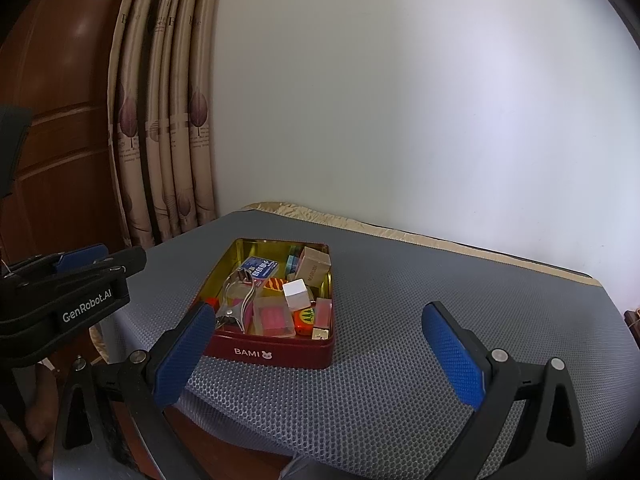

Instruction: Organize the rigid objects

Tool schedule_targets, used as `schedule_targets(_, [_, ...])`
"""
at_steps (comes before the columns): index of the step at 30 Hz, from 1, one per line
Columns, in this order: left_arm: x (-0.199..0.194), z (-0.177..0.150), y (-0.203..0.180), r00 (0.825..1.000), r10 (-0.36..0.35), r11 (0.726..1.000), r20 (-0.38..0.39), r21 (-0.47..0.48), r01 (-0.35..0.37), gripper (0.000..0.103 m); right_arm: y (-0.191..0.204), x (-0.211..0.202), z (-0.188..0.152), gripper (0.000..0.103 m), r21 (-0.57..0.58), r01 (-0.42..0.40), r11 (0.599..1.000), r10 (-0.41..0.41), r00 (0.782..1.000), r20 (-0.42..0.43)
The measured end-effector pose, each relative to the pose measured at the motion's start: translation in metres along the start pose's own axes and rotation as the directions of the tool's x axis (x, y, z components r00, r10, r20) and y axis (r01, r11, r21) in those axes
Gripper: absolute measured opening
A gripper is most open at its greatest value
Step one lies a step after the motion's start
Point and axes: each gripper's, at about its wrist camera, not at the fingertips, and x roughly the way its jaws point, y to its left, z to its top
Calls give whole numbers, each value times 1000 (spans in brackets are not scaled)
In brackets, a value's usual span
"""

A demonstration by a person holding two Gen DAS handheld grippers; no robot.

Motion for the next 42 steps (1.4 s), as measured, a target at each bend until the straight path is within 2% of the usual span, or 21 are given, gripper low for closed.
schedule_targets(42, [1,1,-2,1000,7,1000,-6,18,-7,43,2,-1,-2,102,-8,0,1000,0,1000,-5])
